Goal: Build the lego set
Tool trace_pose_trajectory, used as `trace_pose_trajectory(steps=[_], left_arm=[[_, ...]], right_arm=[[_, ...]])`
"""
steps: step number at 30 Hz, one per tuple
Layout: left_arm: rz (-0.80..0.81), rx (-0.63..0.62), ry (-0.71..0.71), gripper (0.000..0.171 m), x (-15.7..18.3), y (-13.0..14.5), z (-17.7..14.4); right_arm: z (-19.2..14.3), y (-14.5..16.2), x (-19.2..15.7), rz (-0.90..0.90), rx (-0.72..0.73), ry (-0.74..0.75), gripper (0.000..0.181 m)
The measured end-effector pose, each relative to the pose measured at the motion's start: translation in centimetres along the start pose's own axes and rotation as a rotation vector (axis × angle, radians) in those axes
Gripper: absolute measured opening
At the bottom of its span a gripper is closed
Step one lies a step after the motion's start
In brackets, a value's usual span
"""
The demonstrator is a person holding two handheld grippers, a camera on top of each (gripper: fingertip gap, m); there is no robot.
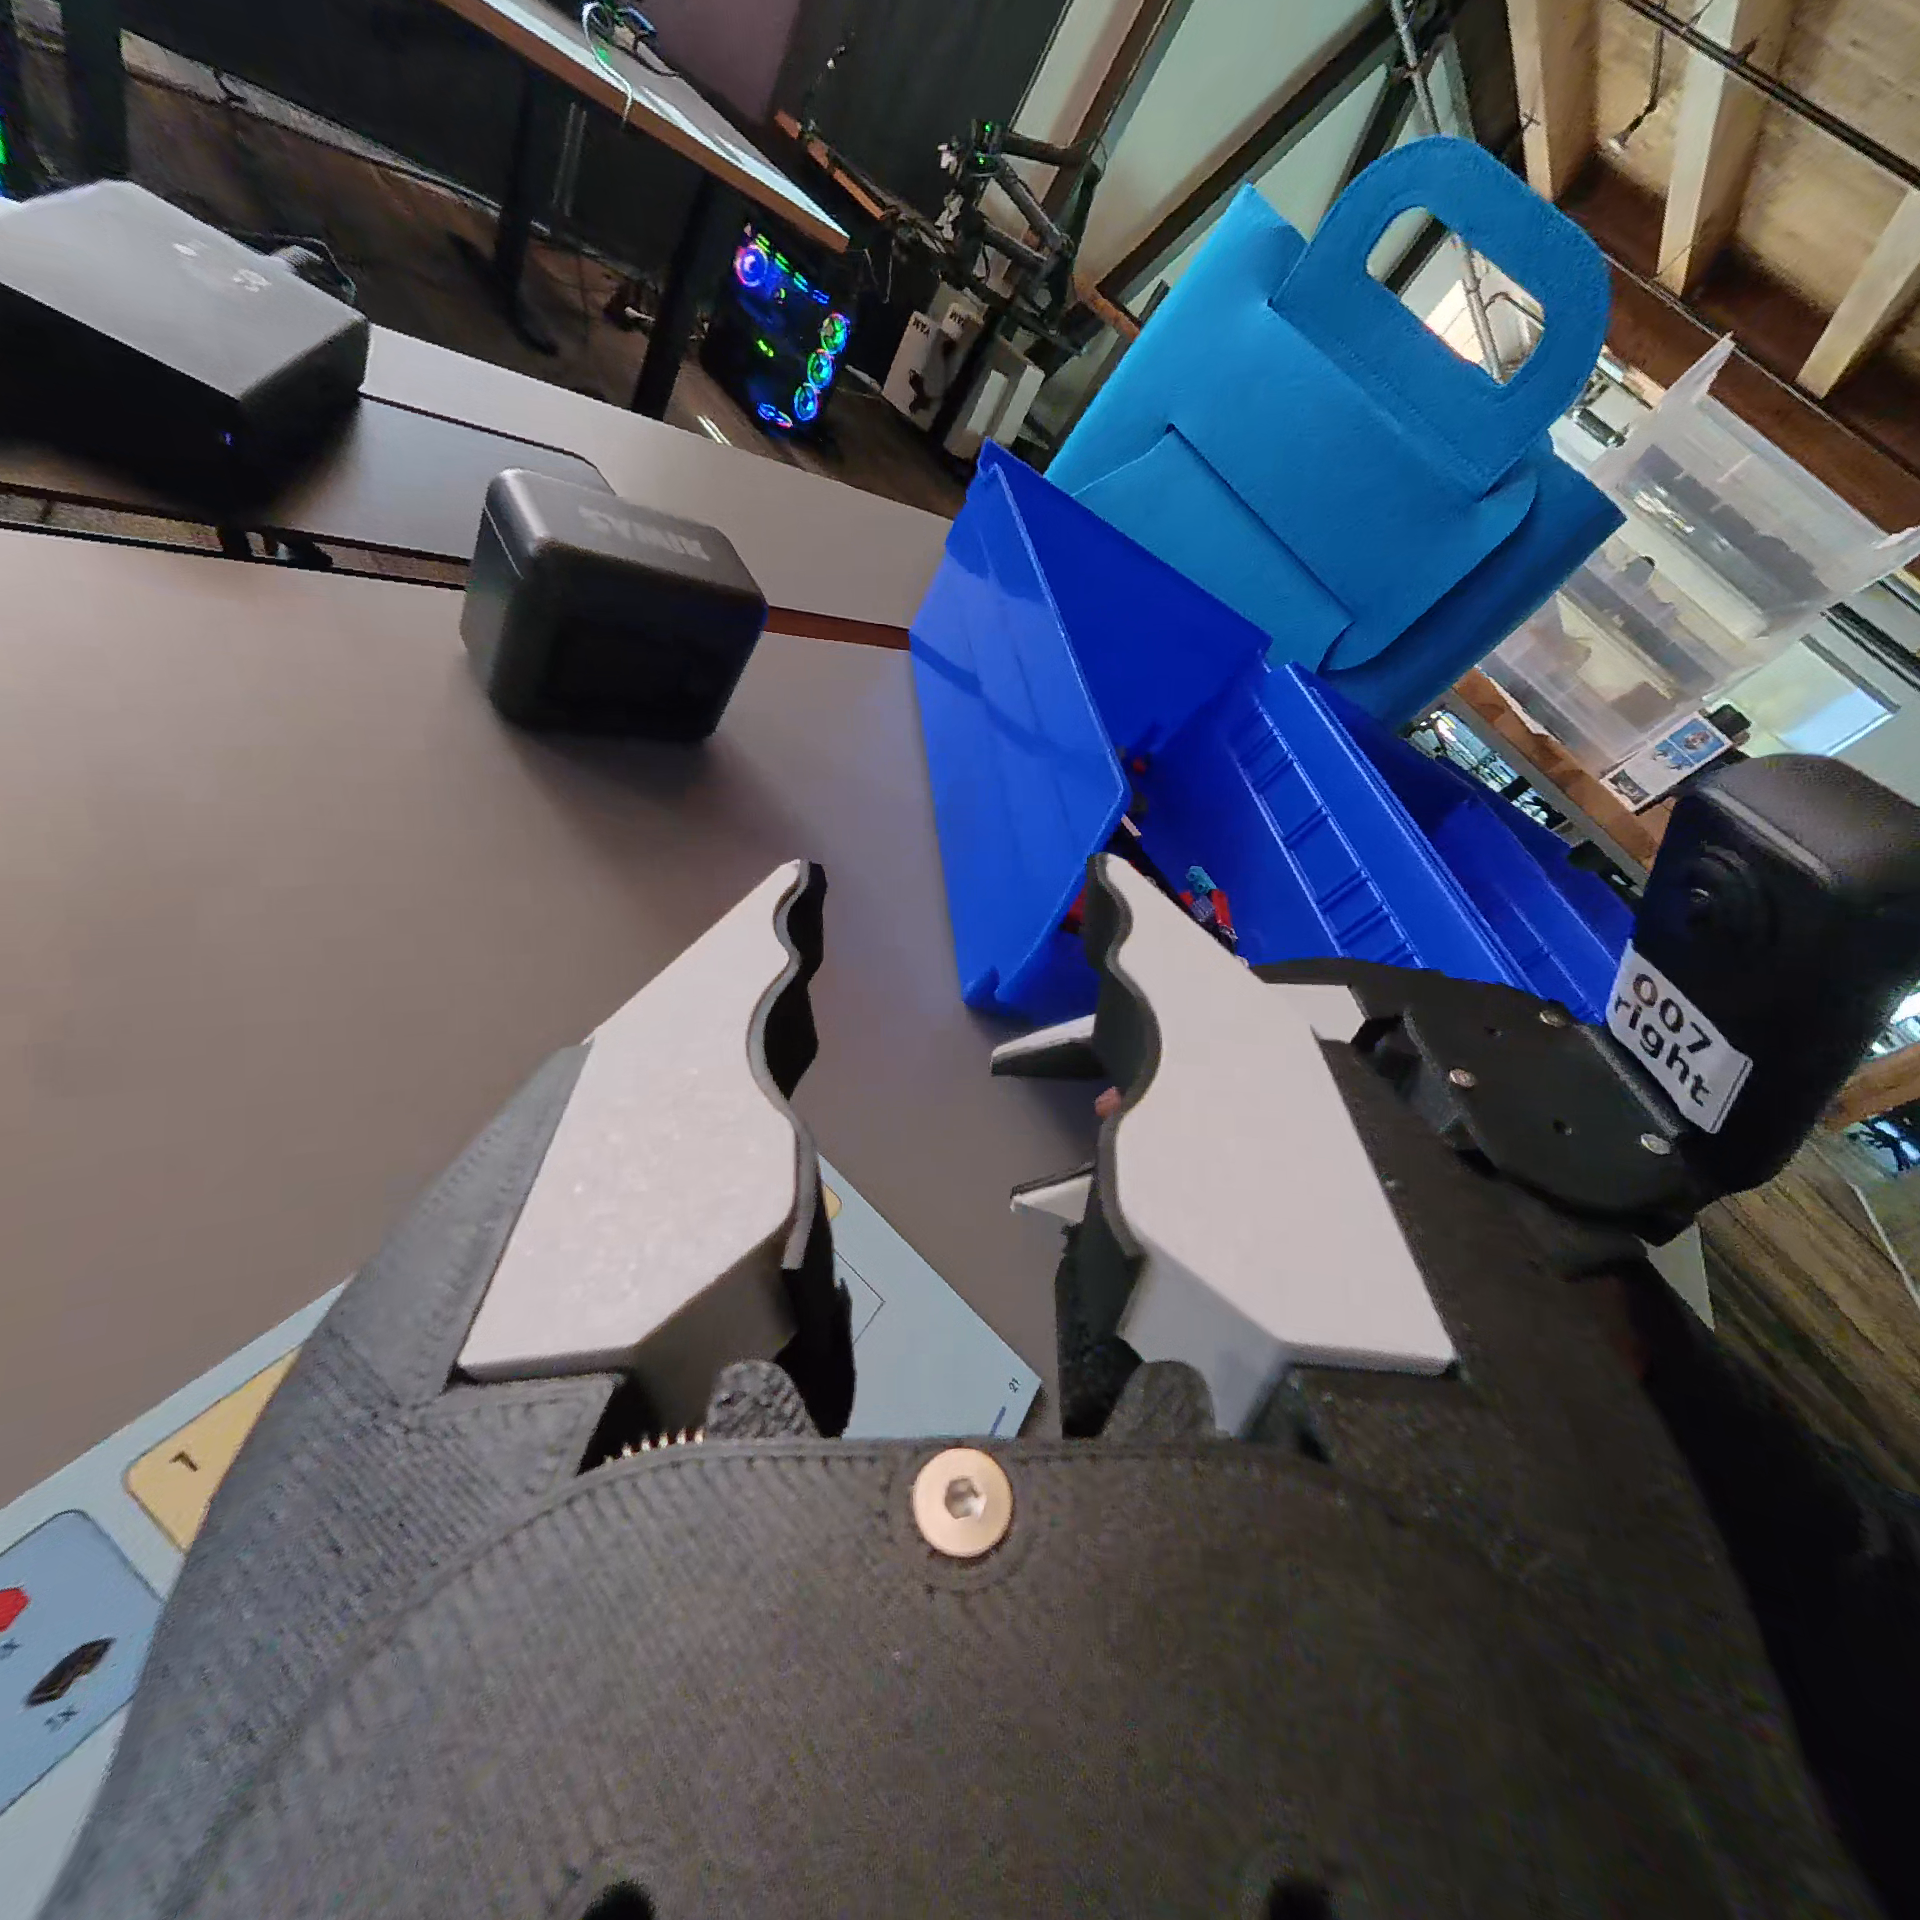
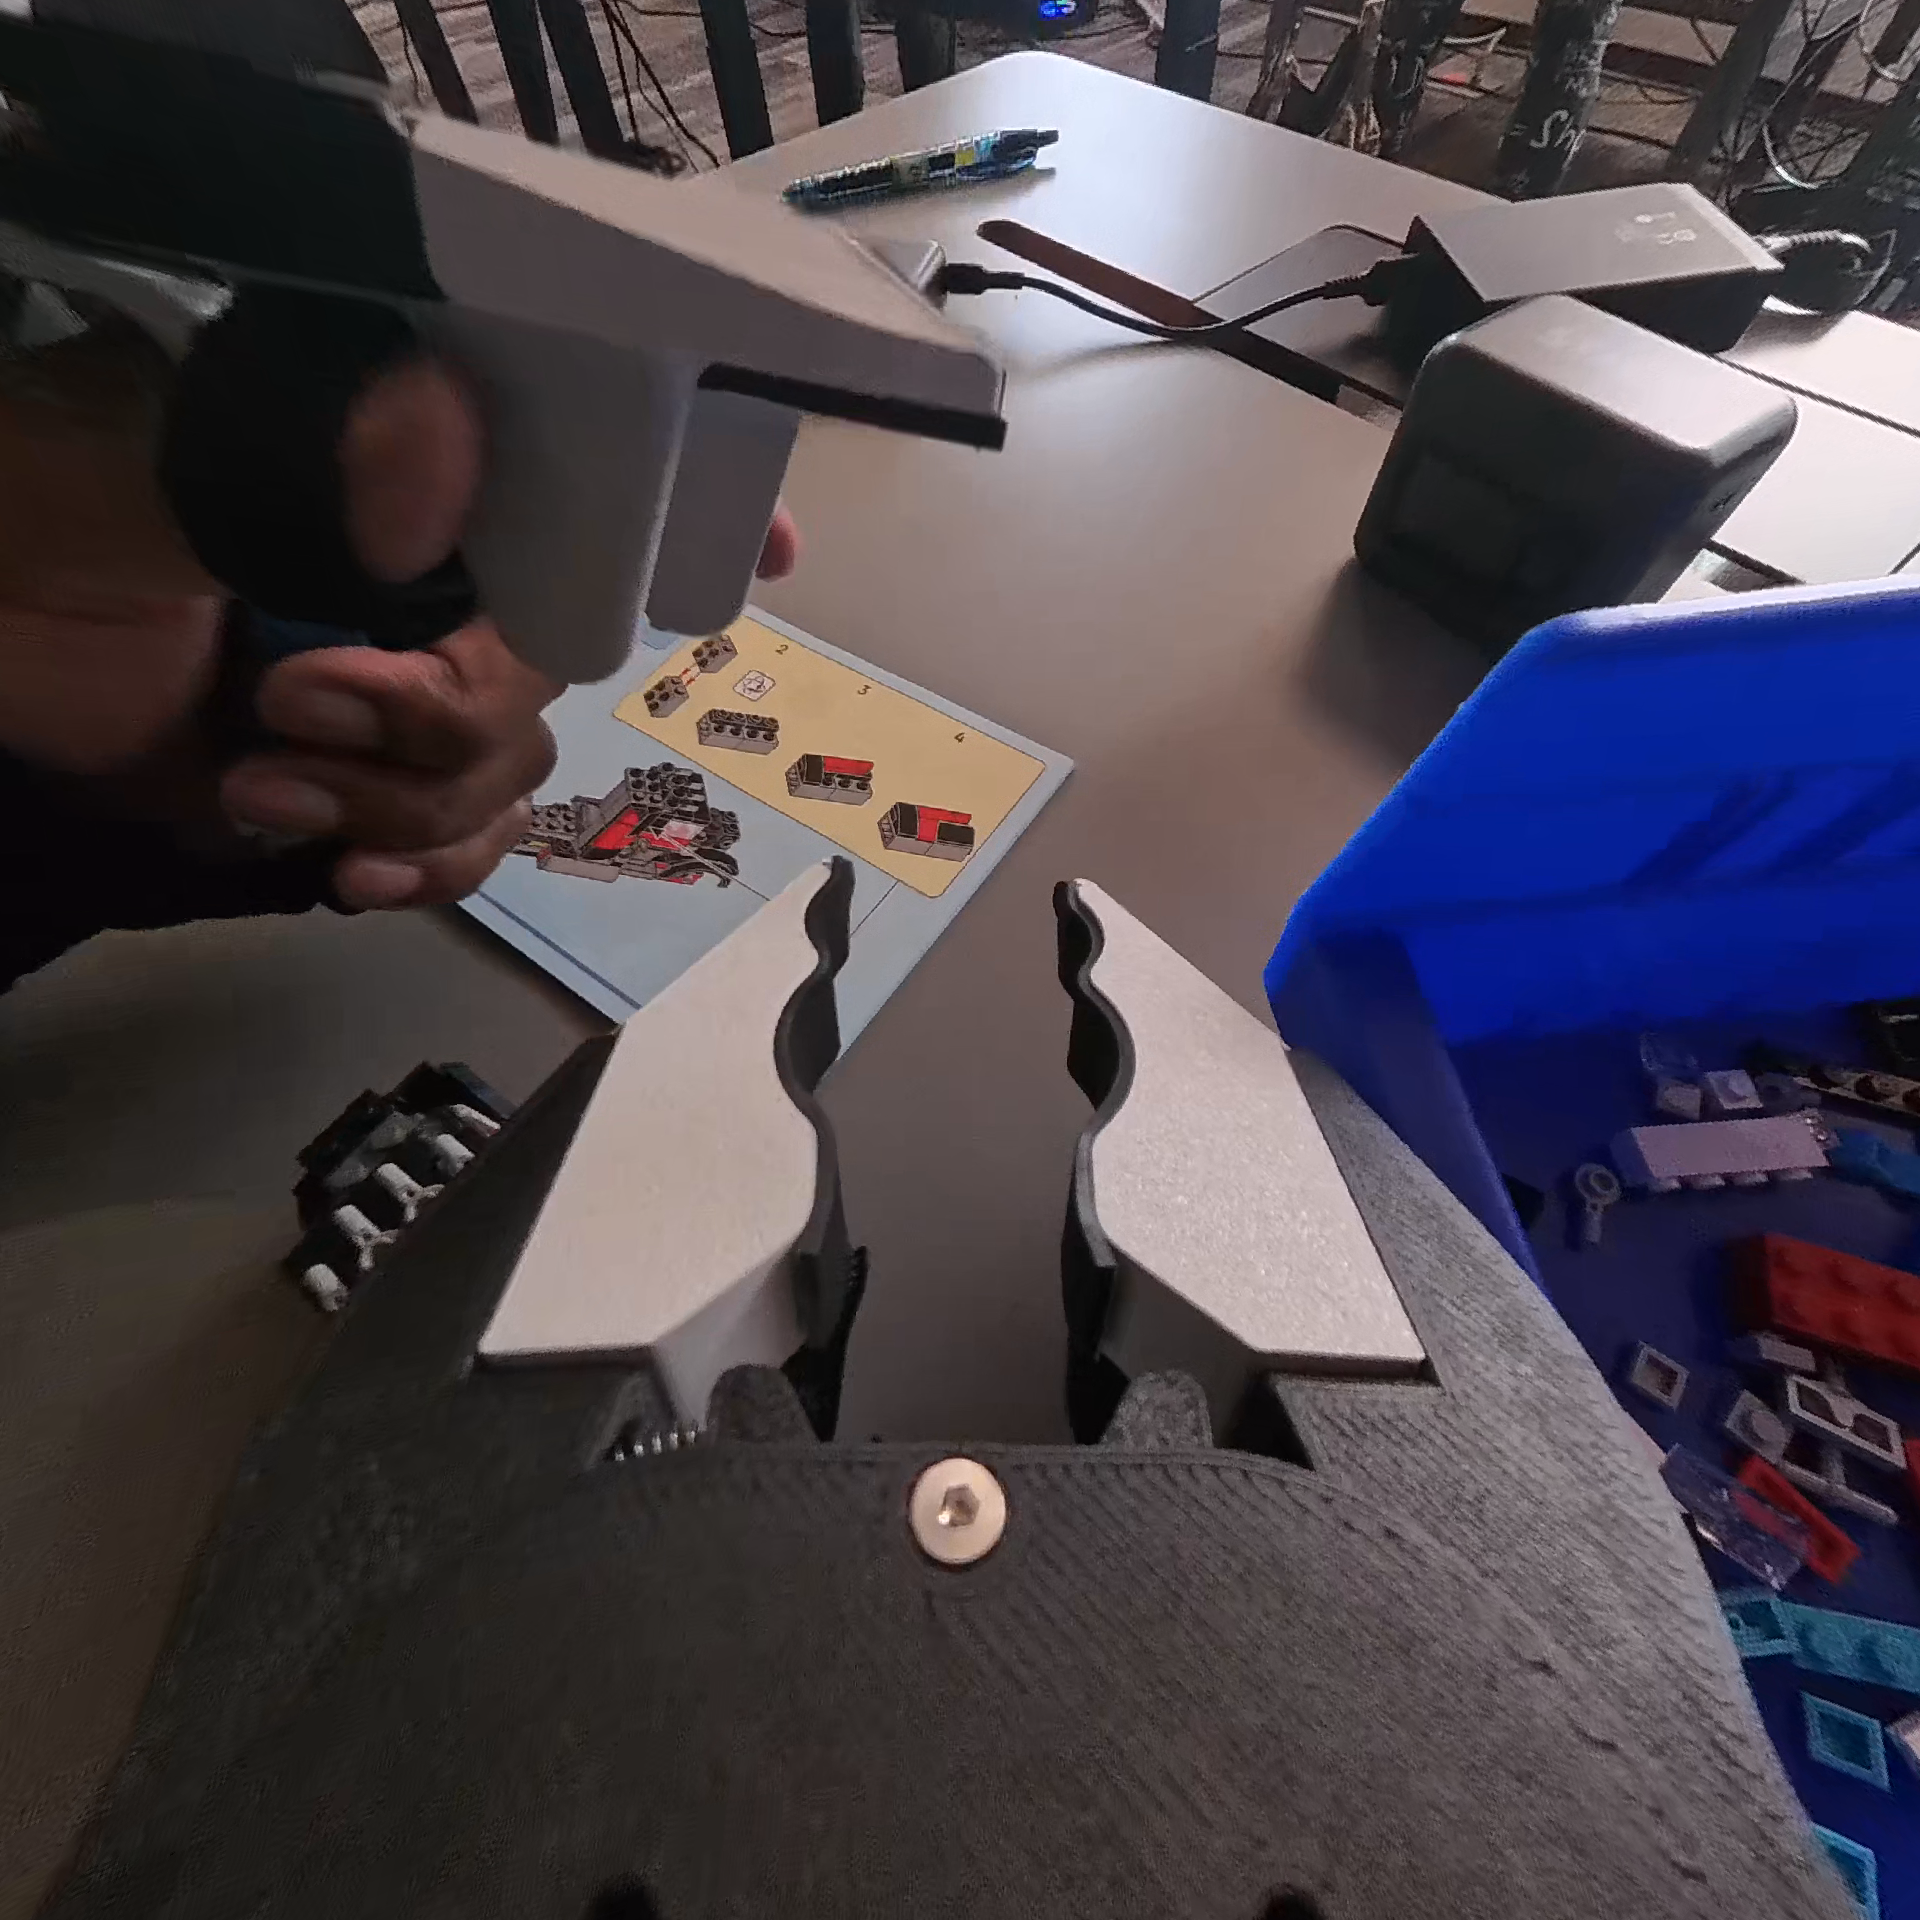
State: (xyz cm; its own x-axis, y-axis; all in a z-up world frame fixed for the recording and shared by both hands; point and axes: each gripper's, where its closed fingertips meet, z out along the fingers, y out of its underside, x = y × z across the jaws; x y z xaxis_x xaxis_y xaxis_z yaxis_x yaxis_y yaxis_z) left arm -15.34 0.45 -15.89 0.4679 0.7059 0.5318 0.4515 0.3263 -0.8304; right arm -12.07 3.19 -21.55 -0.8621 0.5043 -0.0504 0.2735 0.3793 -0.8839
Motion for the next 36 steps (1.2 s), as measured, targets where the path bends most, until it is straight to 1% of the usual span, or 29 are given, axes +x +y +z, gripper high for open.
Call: trace_pose_trajectory(steps=[4, 7, 20, 26, 30, 33, 36], left_arm=[[-0.033, -0.036, 0.035, 0.051, 0.4, 1.2, 0.6], [-0.028, -0.056, 0.037, 0.049, 0.4, 1.8, 0.9], [-0.043, -0.052, 0.026, 0.044, -0.4, 1.7, 0.7], [-0.012, -0.064, 0.019, 0.044, 0.1, 2.1, 0.9], [0.032, -0.081, 0.022, 0.044, 0.8, 2.6, 1.0], [0.064, -0.091, 0.018, 0.044, 1.1, 2.9, 1.1], [0.092, -0.105, 0.019, 0.044, 1.5, 3.2, 1.1]], right_arm=[[-0.1, -0.1, 0.2, 0.019, 0.012, -0.005, 0.040], [-0.2, -0.2, 0.2, 0.032, 0.020, -0.011, 0.040], [-0.5, -0.4, 0.6, 0.069, 0.039, -0.014, 0.036], [-0.9, -0.5, 0.9, 0.081, 0.054, 0.000, 0.036], [-2.4, -0.7, 0.4, 0.099, 0.109, -0.020, 0.036], [-4.2, -0.4, -0.3, 0.119, 0.152, -0.045, 0.036], [-6.2, -0.1, -0.1, 0.129, 0.197, -0.042, 0.036]])
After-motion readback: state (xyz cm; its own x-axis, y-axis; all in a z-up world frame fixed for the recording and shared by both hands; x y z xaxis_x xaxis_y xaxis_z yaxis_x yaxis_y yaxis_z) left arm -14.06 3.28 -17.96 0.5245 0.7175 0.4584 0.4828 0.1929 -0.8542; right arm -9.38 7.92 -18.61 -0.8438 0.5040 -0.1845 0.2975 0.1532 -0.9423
